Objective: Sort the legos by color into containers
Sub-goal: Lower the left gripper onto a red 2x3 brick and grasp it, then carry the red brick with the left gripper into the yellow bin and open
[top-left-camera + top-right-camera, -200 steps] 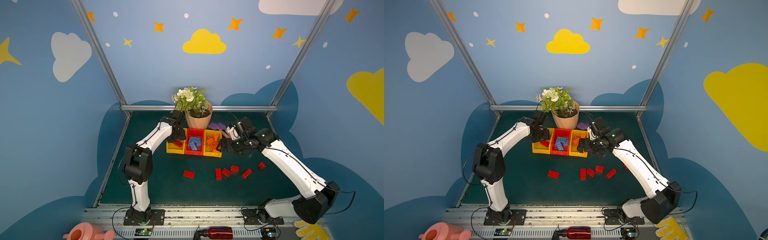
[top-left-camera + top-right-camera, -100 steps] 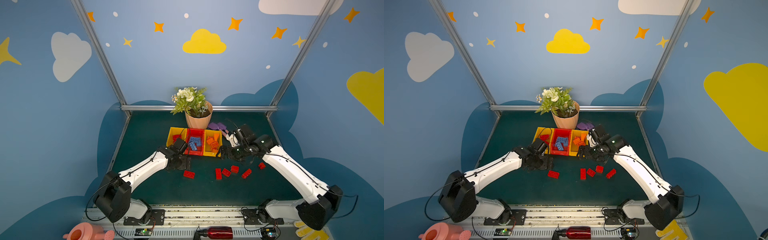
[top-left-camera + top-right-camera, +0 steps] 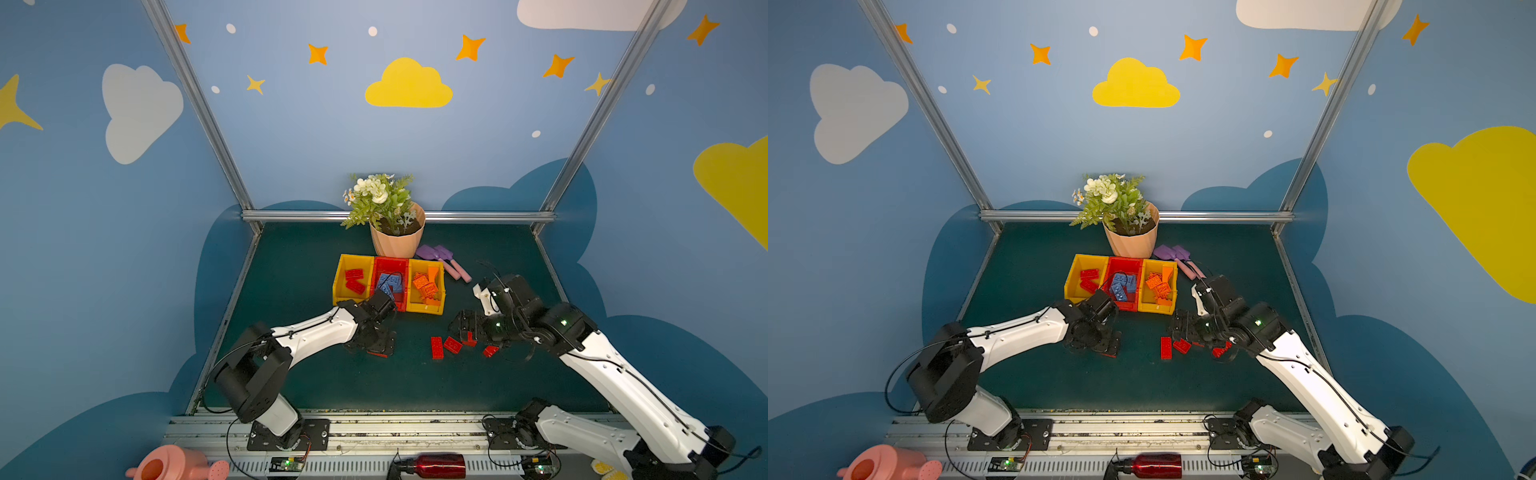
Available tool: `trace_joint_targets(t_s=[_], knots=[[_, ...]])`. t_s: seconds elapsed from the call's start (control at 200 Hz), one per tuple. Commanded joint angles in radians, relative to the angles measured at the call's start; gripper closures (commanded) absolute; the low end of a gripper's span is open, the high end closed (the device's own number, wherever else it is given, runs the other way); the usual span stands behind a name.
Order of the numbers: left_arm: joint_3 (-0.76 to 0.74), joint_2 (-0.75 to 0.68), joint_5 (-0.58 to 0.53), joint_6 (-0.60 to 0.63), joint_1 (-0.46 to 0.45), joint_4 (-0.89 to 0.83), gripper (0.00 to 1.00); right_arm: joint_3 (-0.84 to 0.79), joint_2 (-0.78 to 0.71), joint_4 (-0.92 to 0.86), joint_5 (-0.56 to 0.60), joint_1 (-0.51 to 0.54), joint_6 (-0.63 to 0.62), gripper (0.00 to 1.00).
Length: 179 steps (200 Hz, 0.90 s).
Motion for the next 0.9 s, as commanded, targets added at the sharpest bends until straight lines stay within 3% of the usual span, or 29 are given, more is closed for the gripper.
trace_joint_targets(t_s=[0.0,0.175,0.39,0.631,0.891], knots=[[0.027,0.030,-0.016,0.027,-0.025,0.008,0.00,-0.028,-0.054,-0.054,0.058,0.009,0.056,0.06],[0.032,0.082,-0.040,0.035,-0.035,-0.006,0.06,-0.058,-0.102,-0.067,0.077,0.016,0.097,0.06],[0.020,0.107,-0.079,0.043,-0.032,-0.012,0.25,-0.059,-0.111,-0.071,0.095,0.020,0.114,0.06],[0.054,0.145,-0.119,0.046,-0.013,-0.045,0.62,-0.043,-0.091,-0.073,0.103,0.025,0.109,0.06],[0.175,0.109,-0.157,0.075,0.064,-0.175,0.61,-0.001,-0.032,-0.056,0.096,0.025,0.078,0.06]])
